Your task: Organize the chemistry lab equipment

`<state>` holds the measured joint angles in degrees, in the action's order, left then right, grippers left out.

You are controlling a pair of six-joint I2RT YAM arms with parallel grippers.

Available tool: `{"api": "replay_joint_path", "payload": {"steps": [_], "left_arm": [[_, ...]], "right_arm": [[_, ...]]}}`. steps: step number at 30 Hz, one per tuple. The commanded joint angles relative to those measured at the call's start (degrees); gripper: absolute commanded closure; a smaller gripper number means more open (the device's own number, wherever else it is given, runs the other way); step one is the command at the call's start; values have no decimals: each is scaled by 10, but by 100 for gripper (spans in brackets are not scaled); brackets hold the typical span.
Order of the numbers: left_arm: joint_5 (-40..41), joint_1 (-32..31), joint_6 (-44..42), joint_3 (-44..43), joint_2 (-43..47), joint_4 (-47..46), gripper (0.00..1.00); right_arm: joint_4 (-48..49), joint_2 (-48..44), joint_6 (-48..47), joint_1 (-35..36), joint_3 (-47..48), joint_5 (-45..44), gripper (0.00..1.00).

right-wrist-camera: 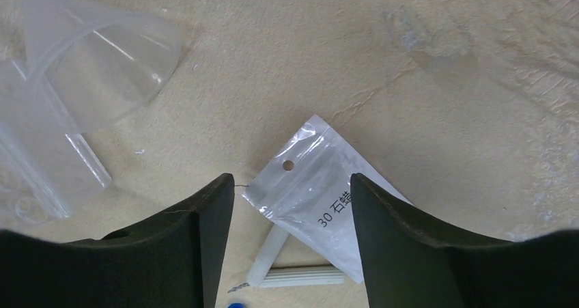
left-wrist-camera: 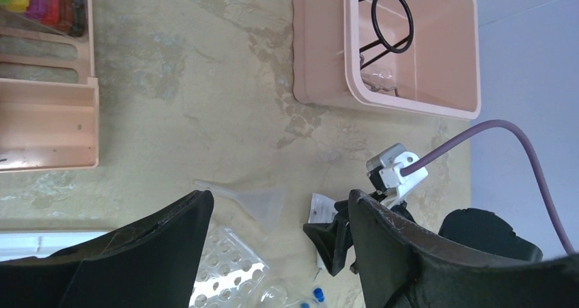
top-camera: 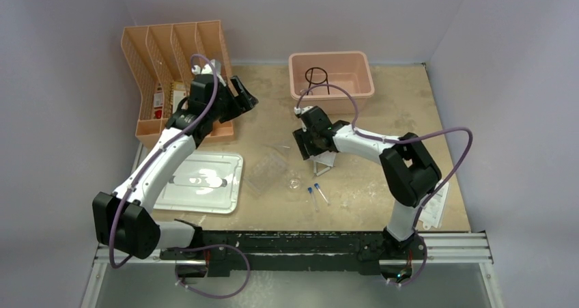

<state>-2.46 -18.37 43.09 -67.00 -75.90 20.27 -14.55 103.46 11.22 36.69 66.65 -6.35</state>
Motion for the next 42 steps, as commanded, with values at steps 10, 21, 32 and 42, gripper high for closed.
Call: {"api": "replay_joint_path", "payload": {"steps": [10,21,32,42], "left_arm": [[-1,4,-17,1,25,-12,27],[2,4,-18,5,30,-13,27],[6,4,-19,13,36,-14,27],[7,4,-18,16,40,-14,27]], "right_arm": [[-3,13,-77,23,11,-40,36],[-24,26,-86,23,2,58,37],[-41,34,-79,22,21,39,79],[-66,-17,-56,22,62,-26,98]]}}
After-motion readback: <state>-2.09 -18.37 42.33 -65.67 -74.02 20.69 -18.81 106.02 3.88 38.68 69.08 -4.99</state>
